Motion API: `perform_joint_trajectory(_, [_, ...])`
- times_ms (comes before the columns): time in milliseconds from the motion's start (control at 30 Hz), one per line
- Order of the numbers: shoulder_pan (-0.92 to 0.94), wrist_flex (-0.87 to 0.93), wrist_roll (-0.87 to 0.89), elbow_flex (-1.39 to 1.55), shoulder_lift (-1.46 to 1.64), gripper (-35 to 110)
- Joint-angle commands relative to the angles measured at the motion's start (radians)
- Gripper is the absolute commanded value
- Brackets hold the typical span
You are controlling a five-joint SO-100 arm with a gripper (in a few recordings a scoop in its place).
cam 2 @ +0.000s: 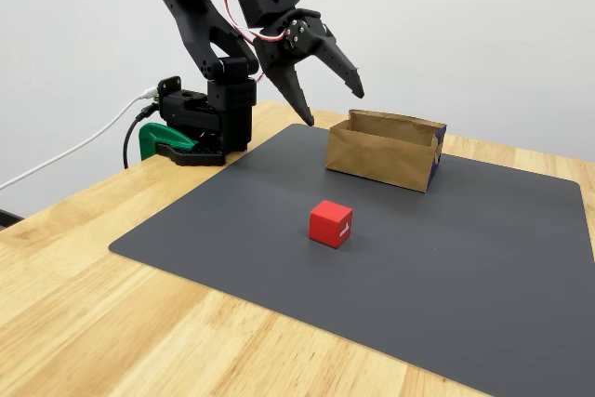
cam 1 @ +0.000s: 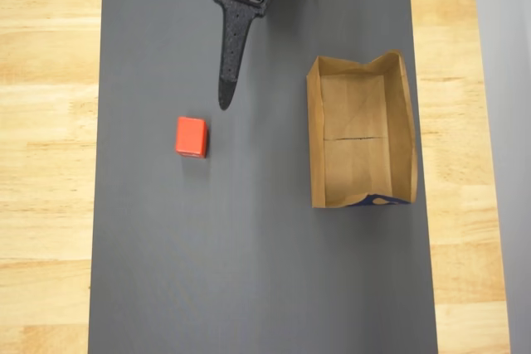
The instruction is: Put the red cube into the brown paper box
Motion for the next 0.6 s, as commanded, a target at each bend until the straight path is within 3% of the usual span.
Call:
perform_joint_trajectory(0, [0.038, 0.049, -0.054, -0.163, -0.179, 36])
perform_joint_trajectory(567, [0.094, 0.109, -0.034, -0.399, -0.624, 42])
